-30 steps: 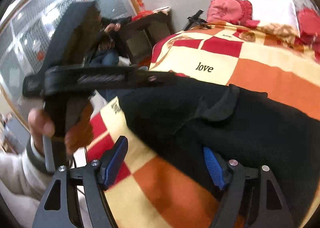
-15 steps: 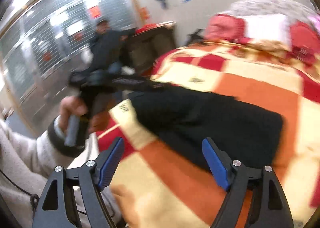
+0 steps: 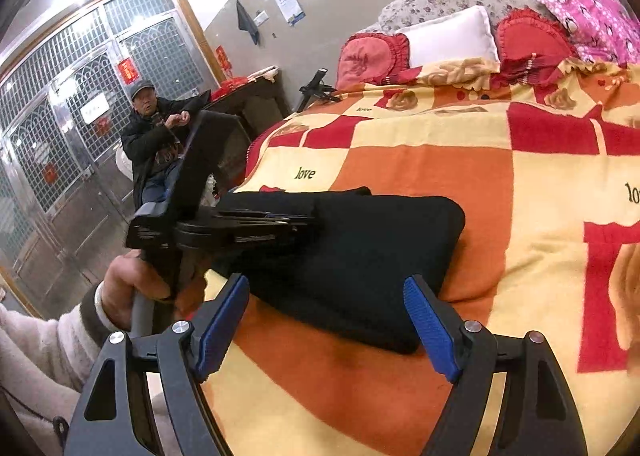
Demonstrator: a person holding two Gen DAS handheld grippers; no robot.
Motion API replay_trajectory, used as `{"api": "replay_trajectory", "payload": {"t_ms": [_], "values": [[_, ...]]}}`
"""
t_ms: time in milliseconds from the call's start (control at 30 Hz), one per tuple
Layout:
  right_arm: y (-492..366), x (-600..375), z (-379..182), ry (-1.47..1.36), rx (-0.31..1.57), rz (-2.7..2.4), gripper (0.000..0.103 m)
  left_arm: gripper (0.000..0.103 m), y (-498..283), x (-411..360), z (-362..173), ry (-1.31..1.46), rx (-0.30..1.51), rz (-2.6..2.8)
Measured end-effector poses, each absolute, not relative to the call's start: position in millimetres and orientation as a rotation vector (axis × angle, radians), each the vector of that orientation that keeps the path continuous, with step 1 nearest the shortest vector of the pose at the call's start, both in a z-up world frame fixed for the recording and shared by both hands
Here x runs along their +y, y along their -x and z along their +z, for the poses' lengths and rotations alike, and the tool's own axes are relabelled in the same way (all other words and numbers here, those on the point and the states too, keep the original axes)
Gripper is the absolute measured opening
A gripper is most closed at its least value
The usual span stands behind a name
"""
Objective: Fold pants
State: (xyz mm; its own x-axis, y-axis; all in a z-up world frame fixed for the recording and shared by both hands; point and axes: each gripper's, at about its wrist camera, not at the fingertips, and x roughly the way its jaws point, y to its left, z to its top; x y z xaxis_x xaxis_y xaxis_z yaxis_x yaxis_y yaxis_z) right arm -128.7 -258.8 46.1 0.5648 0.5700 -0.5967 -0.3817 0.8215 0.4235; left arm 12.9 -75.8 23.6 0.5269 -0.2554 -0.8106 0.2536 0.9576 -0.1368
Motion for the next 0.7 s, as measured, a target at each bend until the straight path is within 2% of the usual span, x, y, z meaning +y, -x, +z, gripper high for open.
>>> {"api": "replay_trajectory", "payload": {"t_ms": [233,433,533,600,667,700], "values": [[120.8,-262.0,52.0,-0.267,0.791,0.513,0.081,0.006,16.9,-32.2,50.6,0.062,0.940,-0.365],[104.0,-239.3,50.2,-0.214,0.816,0.510,0.081,0.010,13.5,-12.5,13.9,0.099,1.017,-0.315],[87.4,-238.0,36.1,-0.204,0.883,0.407,0.081,0.025,21.3,-13.0,22.1,0.075,0.984,-0.305],[83.9,-244.7,29.5,-0.215,0.896,0.371,0.082,0.058,28.7,-11.1,28.3,0.043,0.951,-0.251],[81.0,-248.7,23.0,-0.209,0.907,0.349,0.083,0.066,30.5,-4.9,31.2,0.060,0.927,-0.225],[78.1,-249.5,18.0,-0.206,0.919,0.342,0.083,0.067,29.6,-2.9,29.9,0.081,0.930,-0.229]]}}
